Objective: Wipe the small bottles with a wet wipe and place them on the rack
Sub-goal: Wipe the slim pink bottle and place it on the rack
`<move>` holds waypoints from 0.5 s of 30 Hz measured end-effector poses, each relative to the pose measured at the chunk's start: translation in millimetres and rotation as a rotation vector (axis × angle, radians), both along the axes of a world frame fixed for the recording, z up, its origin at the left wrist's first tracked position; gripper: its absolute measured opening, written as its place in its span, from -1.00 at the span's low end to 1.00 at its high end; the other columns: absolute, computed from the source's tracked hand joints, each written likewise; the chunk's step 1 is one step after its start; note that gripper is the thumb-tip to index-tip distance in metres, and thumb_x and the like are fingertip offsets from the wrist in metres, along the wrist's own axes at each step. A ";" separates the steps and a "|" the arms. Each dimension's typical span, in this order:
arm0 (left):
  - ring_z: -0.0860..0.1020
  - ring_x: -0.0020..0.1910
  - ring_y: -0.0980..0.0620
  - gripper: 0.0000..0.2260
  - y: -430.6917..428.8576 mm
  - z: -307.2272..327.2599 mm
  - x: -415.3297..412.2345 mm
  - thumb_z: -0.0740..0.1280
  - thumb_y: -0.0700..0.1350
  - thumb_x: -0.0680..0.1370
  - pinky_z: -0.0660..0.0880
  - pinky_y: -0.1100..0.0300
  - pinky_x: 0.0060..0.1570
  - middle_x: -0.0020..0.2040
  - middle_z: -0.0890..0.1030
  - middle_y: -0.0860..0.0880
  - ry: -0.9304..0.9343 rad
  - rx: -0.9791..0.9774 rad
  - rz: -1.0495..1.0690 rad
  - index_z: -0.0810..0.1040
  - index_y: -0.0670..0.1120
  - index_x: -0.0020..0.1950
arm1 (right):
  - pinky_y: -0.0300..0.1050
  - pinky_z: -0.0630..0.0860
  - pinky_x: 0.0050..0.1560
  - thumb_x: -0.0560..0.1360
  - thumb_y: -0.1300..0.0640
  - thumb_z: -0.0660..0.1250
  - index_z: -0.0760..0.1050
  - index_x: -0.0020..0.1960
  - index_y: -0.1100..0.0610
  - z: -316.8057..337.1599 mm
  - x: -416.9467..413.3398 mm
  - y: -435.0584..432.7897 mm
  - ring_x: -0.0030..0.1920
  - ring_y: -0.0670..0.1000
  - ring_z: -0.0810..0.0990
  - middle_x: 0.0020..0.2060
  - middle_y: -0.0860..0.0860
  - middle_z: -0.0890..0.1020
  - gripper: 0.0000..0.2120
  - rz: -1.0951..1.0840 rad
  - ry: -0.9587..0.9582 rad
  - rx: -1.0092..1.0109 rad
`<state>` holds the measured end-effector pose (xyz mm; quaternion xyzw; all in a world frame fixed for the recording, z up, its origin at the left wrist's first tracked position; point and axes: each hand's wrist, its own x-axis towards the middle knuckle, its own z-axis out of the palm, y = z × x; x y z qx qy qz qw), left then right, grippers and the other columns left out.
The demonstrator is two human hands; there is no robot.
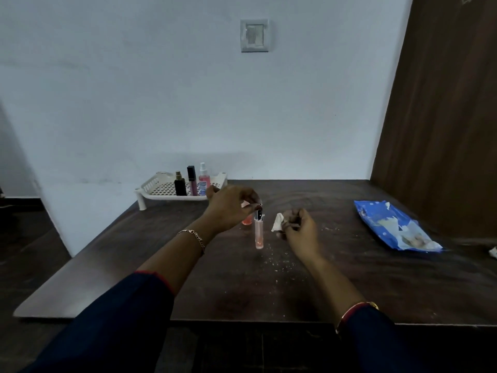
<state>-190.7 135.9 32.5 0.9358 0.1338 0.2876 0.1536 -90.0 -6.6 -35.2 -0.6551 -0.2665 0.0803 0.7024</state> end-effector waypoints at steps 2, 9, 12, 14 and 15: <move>0.54 0.06 0.18 -0.91 -4.5 -2.6 -10.5 0.35 0.06 0.49 0.19 -0.05 0.20 -0.08 0.64 0.22 0.007 0.003 0.020 0.60 0.11 -0.06 | -0.06 0.60 -0.11 0.51 0.41 0.25 0.38 0.01 0.09 0.1 -9.8 2.1 -0.19 -0.05 0.54 -0.16 -0.02 0.48 -0.76 0.004 -0.009 -0.018; 0.41 0.04 0.18 -0.87 -14.0 -15.4 -24.2 0.32 0.14 0.49 0.12 -0.02 0.17 -0.13 0.61 0.23 -0.012 0.022 0.073 0.62 0.15 -0.07 | -0.25 0.49 -0.20 0.41 0.38 0.37 0.54 -0.24 0.03 8.9 -29.6 6.0 -0.20 -0.06 0.58 -0.26 -0.02 0.62 -0.75 -0.042 -0.056 0.008; 0.33 0.03 0.21 -0.86 -15.3 -19.8 -25.7 0.30 0.15 0.48 0.08 -0.01 0.21 -0.15 0.59 0.21 -0.022 0.029 0.079 0.61 0.16 -0.09 | -0.14 0.54 -0.09 0.40 0.39 0.36 0.57 -0.25 0.09 12.7 -32.5 11.7 -0.17 -0.01 0.58 -0.26 0.02 0.63 -0.79 -0.069 0.036 0.098; 0.37 0.12 0.17 -0.81 -14.7 -21.2 -28.6 0.23 0.14 0.50 0.06 0.04 0.16 -0.06 0.62 0.18 -0.029 0.017 0.062 0.61 0.14 -0.09 | -0.03 0.55 0.02 0.42 0.38 0.35 0.57 -0.24 0.14 13.4 -35.7 15.7 -0.15 0.01 0.59 -0.28 0.05 0.62 -0.83 -0.035 0.117 0.182; 0.37 0.15 0.14 -0.76 -13.9 -21.8 -30.7 0.17 0.12 0.51 0.06 0.05 0.15 -0.03 0.60 0.20 -0.032 -0.005 0.042 0.62 0.12 -0.08 | -0.03 0.55 0.02 0.43 0.36 0.36 0.57 -0.23 0.15 13.0 -37.3 17.4 -0.15 0.02 0.59 -0.28 0.05 0.63 -0.85 -0.023 0.119 0.197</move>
